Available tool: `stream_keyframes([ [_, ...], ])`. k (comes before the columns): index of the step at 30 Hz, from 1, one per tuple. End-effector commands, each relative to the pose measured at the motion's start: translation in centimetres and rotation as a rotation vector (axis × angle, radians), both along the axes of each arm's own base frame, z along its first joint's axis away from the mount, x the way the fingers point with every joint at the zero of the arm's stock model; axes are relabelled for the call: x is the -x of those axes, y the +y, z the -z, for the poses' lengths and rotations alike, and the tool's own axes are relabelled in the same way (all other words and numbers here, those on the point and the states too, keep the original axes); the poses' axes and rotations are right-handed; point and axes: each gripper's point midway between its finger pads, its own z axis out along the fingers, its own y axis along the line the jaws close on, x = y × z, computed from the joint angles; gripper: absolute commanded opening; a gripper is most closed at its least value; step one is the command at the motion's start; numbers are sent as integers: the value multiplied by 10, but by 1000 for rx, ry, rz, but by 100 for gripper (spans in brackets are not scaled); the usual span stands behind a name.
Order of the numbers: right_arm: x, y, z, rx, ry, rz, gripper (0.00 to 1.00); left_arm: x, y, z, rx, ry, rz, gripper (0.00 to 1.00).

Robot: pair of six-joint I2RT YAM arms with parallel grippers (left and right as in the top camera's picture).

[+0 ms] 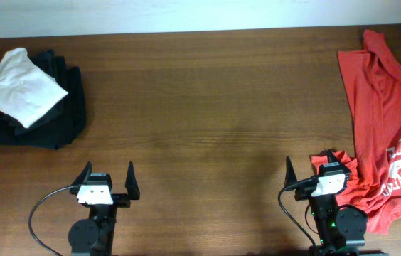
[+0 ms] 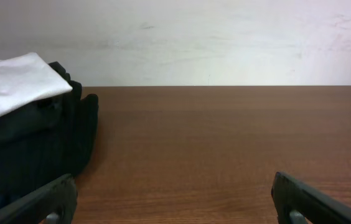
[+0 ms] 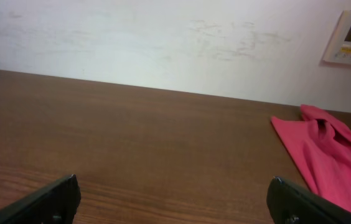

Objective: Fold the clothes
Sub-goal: 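Reach the right gripper to the crumpled orange t-shirt and grasp it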

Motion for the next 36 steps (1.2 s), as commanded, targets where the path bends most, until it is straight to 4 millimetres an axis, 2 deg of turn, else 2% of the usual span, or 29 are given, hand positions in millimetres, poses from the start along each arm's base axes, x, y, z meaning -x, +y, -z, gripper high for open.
stream_keyframes([
  [1, 0, 1, 3, 7, 5, -1, 99, 0, -1, 3, -13, 6, 3, 99],
  [21, 0, 1, 2, 6, 2, -1, 99, 0, -1, 3, -13, 6, 3, 99],
  [26, 0, -3, 0, -46, 4, 23, 99, 0, -1, 0, -12, 0, 3, 99],
  [36, 6, -9, -30, -98, 19, 65, 99, 6, 0, -16, -14, 22, 3, 99],
])
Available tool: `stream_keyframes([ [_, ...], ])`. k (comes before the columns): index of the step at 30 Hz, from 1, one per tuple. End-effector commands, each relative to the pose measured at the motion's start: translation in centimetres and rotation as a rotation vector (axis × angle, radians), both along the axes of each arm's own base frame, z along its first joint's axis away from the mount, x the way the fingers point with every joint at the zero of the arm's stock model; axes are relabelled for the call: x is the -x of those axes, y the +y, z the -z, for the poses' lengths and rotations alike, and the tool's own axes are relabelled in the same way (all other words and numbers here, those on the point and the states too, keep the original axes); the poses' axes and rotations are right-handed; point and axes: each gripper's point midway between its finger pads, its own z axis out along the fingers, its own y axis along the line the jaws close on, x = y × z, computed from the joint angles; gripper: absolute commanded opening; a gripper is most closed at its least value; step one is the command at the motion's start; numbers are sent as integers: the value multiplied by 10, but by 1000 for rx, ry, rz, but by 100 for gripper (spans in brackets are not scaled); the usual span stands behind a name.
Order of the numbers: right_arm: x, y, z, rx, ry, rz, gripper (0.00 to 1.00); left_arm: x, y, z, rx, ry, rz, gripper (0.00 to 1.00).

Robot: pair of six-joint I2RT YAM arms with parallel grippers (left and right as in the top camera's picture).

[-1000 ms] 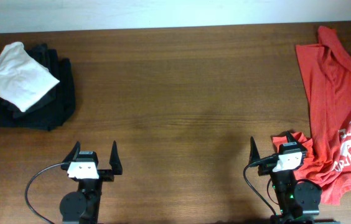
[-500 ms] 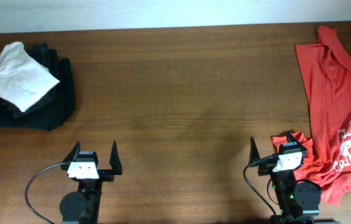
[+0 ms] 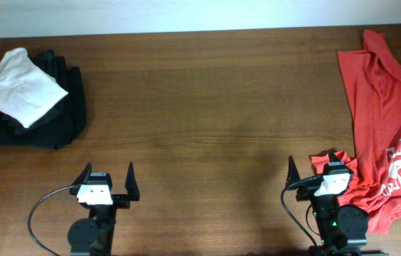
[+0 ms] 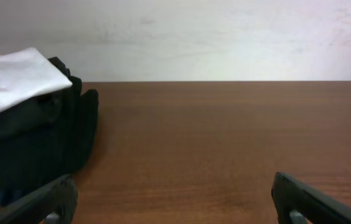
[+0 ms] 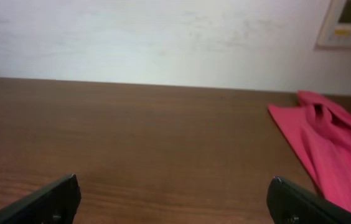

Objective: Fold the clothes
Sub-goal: 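Reach the right gripper to the crumpled orange t-shirt and grasp it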

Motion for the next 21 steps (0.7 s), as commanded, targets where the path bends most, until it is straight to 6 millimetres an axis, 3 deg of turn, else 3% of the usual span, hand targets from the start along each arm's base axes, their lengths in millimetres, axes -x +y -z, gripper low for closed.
stream_keyframes([
  [1, 4, -4, -31, -32, -11, 26, 99, 4, 0, -19, -13, 4, 3, 99],
  [5, 1, -3, -39, -33, 78, 26, 99, 2, -1, -30, -15, 57, 4, 99],
  [10, -11, -4, -43, -34, 297, 30, 99, -15, -2, -41, -22, 188, 5, 99],
  [17, -41, 9, -39, -64, 575, -37, 99, -40, -16, -47, -13, 437, 80, 99],
  [19, -47, 0, -30, -50, 612, 8, 98, -45, -17, -49, -13, 483, 83, 99],
  [21, -47, -25, -10, -78, 692, 168, 94, -52, -17, -50, -13, 507, 83, 99],
])
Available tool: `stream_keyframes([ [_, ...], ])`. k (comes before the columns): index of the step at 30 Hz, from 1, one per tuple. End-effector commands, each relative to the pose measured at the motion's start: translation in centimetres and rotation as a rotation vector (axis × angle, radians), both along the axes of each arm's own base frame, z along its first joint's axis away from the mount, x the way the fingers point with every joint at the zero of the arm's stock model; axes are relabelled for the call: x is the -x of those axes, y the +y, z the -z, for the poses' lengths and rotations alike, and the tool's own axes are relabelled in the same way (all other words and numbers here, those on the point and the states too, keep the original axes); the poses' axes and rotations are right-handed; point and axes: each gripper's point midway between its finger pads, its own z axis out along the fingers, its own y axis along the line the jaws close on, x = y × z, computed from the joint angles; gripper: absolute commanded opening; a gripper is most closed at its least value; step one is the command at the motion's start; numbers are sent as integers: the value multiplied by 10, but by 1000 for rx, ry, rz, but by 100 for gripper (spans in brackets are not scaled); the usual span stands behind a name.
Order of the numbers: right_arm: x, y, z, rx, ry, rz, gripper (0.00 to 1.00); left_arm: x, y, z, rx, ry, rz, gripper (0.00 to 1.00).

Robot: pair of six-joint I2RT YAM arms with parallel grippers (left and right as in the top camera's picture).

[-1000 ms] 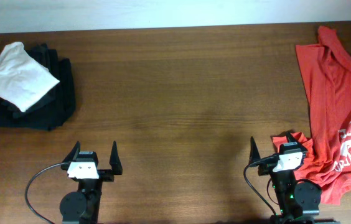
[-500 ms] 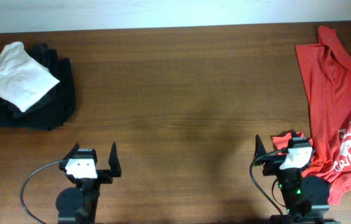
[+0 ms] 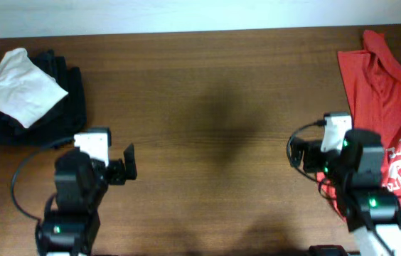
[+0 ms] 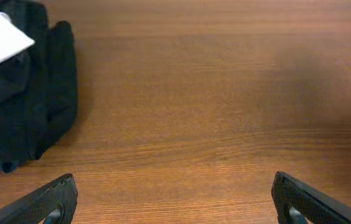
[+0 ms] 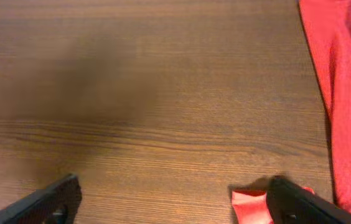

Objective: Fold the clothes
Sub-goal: 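Reach the right gripper to the crumpled orange t-shirt and grasp it, then drag the orange t-shirt leftward to the table center with the right gripper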

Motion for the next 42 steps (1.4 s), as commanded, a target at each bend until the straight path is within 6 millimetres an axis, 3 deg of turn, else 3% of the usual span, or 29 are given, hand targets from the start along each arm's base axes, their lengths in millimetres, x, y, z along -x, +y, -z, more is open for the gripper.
stream_keyframes([
  [1, 3, -43, 30, 17, 143, 284, 94, -14, -7, -15, 7, 15, 37, 99],
  [3, 16, -68, 63, 5, 292, 463, 95, -17, -7, -13, 6, 25, 36, 99],
  [5, 25, -78, 88, -28, 397, 552, 94, -17, -7, -11, 6, 31, 36, 99],
  [13, 49, -114, 165, -37, 695, 716, 89, -17, -7, -11, 6, 32, 36, 99],
  [15, 53, -119, 179, -43, 738, 738, 72, -17, -7, -11, 6, 32, 36, 99],
  [18, 56, -121, 190, -64, 771, 748, 33, -17, -7, -11, 6, 32, 36, 99],
  [19, 54, -117, 191, -85, 772, 736, 24, -18, -7, -11, 6, 31, 36, 99],
  [21, 46, -96, 192, -200, 771, 674, 13, -18, -7, -12, 6, 26, 36, 99],
  [23, 27, -51, 183, -405, 749, 418, 13, -19, -7, -13, 6, 20, 36, 99],
  [26, 0, 23, 143, -659, 610, -47, 13, -20, -8, -15, 7, 13, 36, 99],
  [27, -5, 38, 132, -700, 590, -116, 13, -21, -8, -16, 7, 6, 36, 99],
  [32, -26, 141, 83, -648, 485, -515, 11, -27, -8, -25, 9, -38, 36, 99],
  [35, -34, 185, 70, -551, 443, -590, 11, -30, -8, -26, 9, -45, 36, 99],
  [36, -35, 194, 69, -504, 436, -592, 12, -31, -8, -25, 9, -43, 36, 99],
  [37, -37, 199, 71, -434, 428, -586, 24, -32, -8, -23, 9, -38, 37, 99],
  [39, -41, 191, 78, -303, 437, -517, 80, -33, -8, -19, 9, -26, 37, 99],
  [40, -43, 183, 79, -258, 445, -481, 99, -34, -8, -17, 9, -19, 37, 99],
  [42, -49, 160, 76, -184, 468, -397, 99, -35, -9, -15, 9, -10, 37, 99],
])
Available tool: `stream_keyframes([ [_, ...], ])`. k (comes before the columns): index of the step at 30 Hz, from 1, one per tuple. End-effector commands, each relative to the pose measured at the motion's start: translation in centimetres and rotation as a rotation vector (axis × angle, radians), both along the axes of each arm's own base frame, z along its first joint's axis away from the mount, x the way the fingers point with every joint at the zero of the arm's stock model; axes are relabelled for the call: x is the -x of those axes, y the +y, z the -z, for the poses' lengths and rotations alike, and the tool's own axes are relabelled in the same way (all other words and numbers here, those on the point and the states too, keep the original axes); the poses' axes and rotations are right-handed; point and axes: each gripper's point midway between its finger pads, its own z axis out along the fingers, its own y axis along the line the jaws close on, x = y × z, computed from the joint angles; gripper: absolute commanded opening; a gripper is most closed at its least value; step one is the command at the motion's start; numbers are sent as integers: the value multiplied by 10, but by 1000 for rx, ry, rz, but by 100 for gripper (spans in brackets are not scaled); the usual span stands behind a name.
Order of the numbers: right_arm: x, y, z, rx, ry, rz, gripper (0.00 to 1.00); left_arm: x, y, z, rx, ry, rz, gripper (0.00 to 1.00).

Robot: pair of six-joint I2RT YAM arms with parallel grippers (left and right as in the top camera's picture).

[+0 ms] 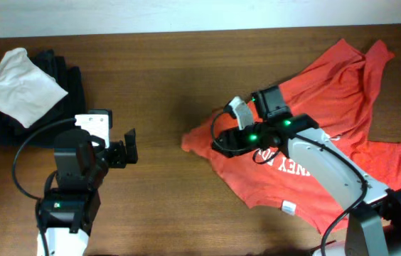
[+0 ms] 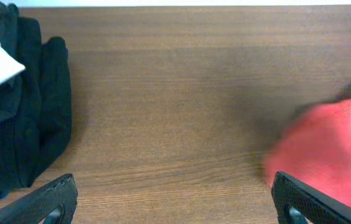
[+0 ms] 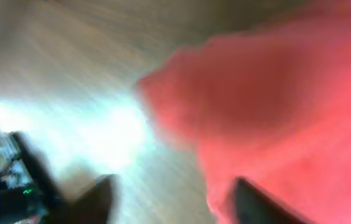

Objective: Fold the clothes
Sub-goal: 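Drag the orange t-shirt leftward to the table center with the right gripper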

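The red T-shirt lies spread and rumpled from the table's middle to its right side, with white lettering showing. Its left edge shows blurred in the left wrist view. My right gripper reaches over that left edge. In the blurred right wrist view its fingers stand apart, with bare wood between them and red cloth around the right one. My left gripper hovers open over bare wood, left of the shirt and holding nothing.
A stack of black clothes with a crumpled white garment on top sits at the far left; it also fills the left side of the left wrist view. Brown wooden table ends at a white wall behind.
The red shirt, which lay along the right edge, now stretches to the table's middle. My right arm has reached left over its left edge. The left arm has barely shifted.
Both arms sat low at the front edge, grippers open, with the red shirt bunched along the right side. Then both were raised, looking down at the table. Now the right arm is stretched leftward and the shirt lies across the middle-right.
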Motion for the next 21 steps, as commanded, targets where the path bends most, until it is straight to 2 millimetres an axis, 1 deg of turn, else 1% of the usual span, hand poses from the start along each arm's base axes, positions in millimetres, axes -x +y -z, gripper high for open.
stream_keyframes([
  [1, -29, -54, -7, 241, -46, 167, 99, -4, -6, -5, 3, -6, 29, 99],
  [2, -31, -72, -14, 280, -28, 211, 98, -5, -9, -5, 14, -9, 45, 99],
  [3, -32, -85, -20, 304, -15, 244, 99, -5, -12, -7, 26, -16, 62, 99],
  [4, -32, -107, -27, 342, 4, 300, 99, -6, -20, -11, 50, -29, 98, 99],
  [5, -31, -131, -33, 388, 39, 406, 99, -6, -29, -13, 81, -37, 144, 99],
  [7, -25, -176, -43, 439, 88, 609, 99, -6, -40, -13, 119, -33, 200, 99],
  [8, -22, -190, -49, 431, 99, 669, 98, -6, -43, -11, 135, -23, 209, 99],
  [9, -20, -199, -53, 422, 102, 705, 99, -6, -47, -7, 167, -4, 211, 99],
  [11, -12, -227, -69, 376, 95, 805, 99, -6, -58, 4, 242, 56, 229, 99],
  [12, -8, -236, -73, 369, 94, 835, 99, -5, -66, 12, 275, 93, 255, 99],
  [13, -1, -249, -79, 360, 99, 880, 99, -5, -76, 21, 305, 134, 277, 99],
  [15, 14, -269, -83, 358, 127, 951, 99, -3, -93, 44, 356, 236, 283, 99],
  [16, 26, -281, -84, 364, 153, 984, 99, 0, -107, 62, 399, 324, 267, 99],
  [17, 33, -288, -83, 371, 172, 999, 99, 3, -118, 77, 429, 392, 255, 99],
  [18, 38, -293, -83, 376, 184, 1006, 99, 4, -127, 87, 454, 438, 242, 99],
  [19, 43, -298, -81, 379, 204, 1022, 99, 7, -144, 101, 496, 505, 234, 99],
  [21, 49, -302, -80, 381, 227, 1039, 99, 11, -175, 120, 545, 577, 271, 99],
])
